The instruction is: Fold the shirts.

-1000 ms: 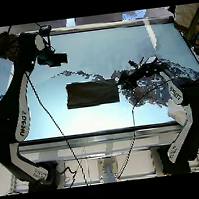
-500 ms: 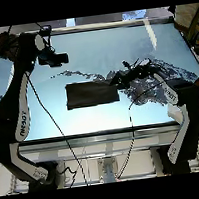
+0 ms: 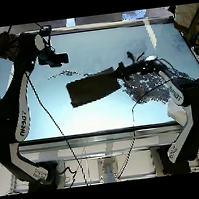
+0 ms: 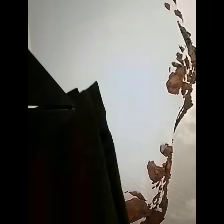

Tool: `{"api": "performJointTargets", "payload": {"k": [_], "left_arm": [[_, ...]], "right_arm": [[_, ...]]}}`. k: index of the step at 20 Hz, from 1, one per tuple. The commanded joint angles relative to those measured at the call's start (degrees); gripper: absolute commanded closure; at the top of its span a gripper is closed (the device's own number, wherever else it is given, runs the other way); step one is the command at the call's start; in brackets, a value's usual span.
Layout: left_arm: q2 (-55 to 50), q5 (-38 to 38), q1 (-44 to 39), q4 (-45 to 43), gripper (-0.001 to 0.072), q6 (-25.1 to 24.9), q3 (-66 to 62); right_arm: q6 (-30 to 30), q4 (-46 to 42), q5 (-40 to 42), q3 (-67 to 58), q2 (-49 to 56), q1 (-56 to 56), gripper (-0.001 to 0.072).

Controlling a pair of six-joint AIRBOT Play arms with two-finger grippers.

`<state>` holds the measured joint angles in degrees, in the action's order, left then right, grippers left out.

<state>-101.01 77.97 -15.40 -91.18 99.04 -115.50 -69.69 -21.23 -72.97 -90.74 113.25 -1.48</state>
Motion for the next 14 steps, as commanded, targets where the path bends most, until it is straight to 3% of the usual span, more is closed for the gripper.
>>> {"api": "performJointTargets", "payload": {"k": [1,4,7,8,14], "left_arm": [[0.0,0.6,0.0,0.2,0.0692,0.0,0.0],[0.0,0.2,0.0,2.3,0.0693,0.2,0.0],[0.0,-0.7,0.0,5.4,0.0693,0.2,0.0],[0.0,-1.2,0.0,6.0,0.0693,0.2,0.0],[0.0,-2.1,-0.2,7.8,0.0692,0.2,0.0]], "right_arm": [[0.1,-12.5,4.8,-2.8,-6.2,-6.0,0.0689],[-8.7,-39.7,2.8,-5.3,-14.7,-13.1,0.069],[-12.9,-67.6,-8.5,-5.3,-21.9,-20.0,0.0691],[-12.6,-73.0,-12.4,-5.3,-23.6,-22.3,0.0691],[-12.5,-79.5,-21.7,-5.0,-34.3,-36.9,0.0692]]}}
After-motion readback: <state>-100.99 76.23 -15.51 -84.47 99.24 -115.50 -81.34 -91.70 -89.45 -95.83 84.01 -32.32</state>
